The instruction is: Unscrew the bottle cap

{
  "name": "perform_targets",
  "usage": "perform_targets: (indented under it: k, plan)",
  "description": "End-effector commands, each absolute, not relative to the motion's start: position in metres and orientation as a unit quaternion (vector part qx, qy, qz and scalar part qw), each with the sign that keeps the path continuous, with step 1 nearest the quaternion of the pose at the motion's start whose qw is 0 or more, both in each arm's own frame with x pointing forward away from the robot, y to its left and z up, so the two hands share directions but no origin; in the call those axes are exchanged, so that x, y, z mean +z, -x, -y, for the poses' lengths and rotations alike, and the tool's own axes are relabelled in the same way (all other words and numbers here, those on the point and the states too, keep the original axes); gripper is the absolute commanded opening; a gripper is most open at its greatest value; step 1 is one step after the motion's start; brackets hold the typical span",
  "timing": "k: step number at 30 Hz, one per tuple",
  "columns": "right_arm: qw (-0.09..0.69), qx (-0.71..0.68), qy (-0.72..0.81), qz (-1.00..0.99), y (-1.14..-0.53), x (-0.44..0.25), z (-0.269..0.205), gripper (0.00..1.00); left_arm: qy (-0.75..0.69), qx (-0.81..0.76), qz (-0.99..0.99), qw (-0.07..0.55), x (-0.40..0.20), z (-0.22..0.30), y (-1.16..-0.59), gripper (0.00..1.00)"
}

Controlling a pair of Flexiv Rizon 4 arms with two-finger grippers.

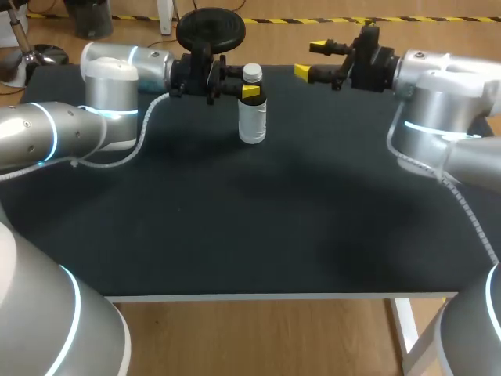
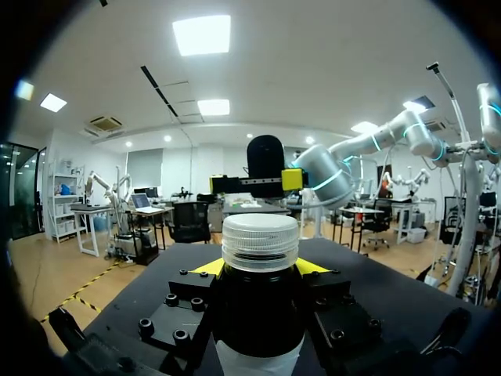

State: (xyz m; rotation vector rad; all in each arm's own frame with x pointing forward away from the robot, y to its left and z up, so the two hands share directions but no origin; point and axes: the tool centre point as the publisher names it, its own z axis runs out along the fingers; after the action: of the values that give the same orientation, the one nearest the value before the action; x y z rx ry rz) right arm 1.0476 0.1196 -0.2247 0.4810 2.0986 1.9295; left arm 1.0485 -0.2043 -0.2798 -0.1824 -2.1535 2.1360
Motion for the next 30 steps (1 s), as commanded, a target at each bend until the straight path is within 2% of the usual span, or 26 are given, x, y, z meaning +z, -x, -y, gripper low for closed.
perform_targets:
  k: [1,11,30]
  plan:
    - [0.121,0.662,-0.158,-0.723,-1.046,-0.229,-0.134,1.00,0.059,0.701,0.709,0.051,-0.279,0.205,-1.048,0.00]
    - [0.118,0.657,-0.141,-0.731,-1.038,-0.235,-0.161,1.00,0.059,0.701,0.709,0.051,-0.279,0.205,-1.048,0.00]
    - [0.105,0.655,-0.145,-0.734,-1.036,-0.237,-0.162,1.00,0.059,0.701,0.709,0.051,-0.279,0.205,-1.048,0.00]
